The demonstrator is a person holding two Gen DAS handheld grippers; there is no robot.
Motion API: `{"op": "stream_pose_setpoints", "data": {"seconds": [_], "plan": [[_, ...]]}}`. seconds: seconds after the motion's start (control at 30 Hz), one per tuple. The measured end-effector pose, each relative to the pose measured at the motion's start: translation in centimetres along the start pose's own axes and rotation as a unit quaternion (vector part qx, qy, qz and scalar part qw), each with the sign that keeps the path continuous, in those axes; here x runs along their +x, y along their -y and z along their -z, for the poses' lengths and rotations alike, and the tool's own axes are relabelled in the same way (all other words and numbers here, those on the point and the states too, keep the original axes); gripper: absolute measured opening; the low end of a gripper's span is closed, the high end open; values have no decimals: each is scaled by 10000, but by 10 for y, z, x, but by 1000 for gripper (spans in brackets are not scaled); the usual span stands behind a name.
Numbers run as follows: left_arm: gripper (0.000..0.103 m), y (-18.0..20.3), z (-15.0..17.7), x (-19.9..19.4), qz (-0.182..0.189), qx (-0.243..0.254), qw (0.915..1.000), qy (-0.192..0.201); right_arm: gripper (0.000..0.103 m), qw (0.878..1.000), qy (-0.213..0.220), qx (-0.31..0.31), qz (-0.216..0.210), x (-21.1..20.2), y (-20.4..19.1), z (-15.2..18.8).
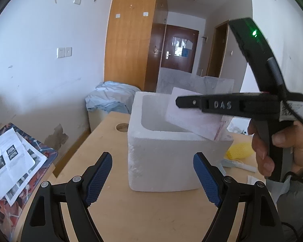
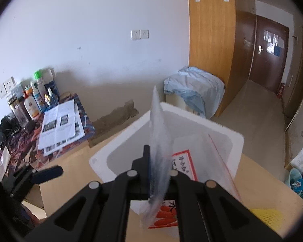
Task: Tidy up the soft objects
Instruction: 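Carry the plastic bag with the right gripper over the foam box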
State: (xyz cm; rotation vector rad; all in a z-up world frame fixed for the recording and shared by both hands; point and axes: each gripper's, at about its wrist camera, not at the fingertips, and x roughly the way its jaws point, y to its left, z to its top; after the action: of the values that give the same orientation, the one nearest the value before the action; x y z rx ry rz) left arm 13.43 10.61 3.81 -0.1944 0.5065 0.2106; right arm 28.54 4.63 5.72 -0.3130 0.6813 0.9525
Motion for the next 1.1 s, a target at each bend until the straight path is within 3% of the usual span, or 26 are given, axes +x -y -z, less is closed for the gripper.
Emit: {"op": "stream_pose_setpoints", "data": {"seconds": [0.23, 0.4, 0.5, 0.57, 0.73, 0.77, 0.8, 0.83, 0.93, 1.1], "plan": [[83, 1, -1, -3, -8, -6, 10000, 15, 9, 10000, -54, 0, 16, 2, 1, 2], [83, -2, -1, -3, -10, -38, 10000, 22, 33, 9999, 91, -84, 111, -4, -3, 3], [83, -3, -1, -3, 0, -58, 10000, 24, 42, 9995, 236, -120, 194, -13, -3, 2], [83, -2, -1, -3, 9, -43, 10000, 18, 43, 9993, 258, -99, 244, -16, -1, 1], [83, 0, 0, -2, 13, -8, 10000, 2, 42, 9997, 99, -46, 215, -11, 2, 3], [83, 0, 0, -1, 10, -6, 10000, 4, 38, 9998, 2, -12, 174, -6, 3, 3], [83, 0, 0, -1, 9, -8, 10000, -4, 24, 9999, -75, 32, 97, -2, 4, 3], [83, 0, 0, -1, 11, -14, 10000, -8, 18, 9999, -132, 84, 41, 1, 4, 3], [83, 0, 0, 0, -6, -10, 10000, -16, 11, 9995, -199, 258, -40, 6, 8, 3], [83, -1, 1, 1, -32, -22, 10000, -26, 7, 9976, -326, 562, -258, 15, 17, 2]]}}
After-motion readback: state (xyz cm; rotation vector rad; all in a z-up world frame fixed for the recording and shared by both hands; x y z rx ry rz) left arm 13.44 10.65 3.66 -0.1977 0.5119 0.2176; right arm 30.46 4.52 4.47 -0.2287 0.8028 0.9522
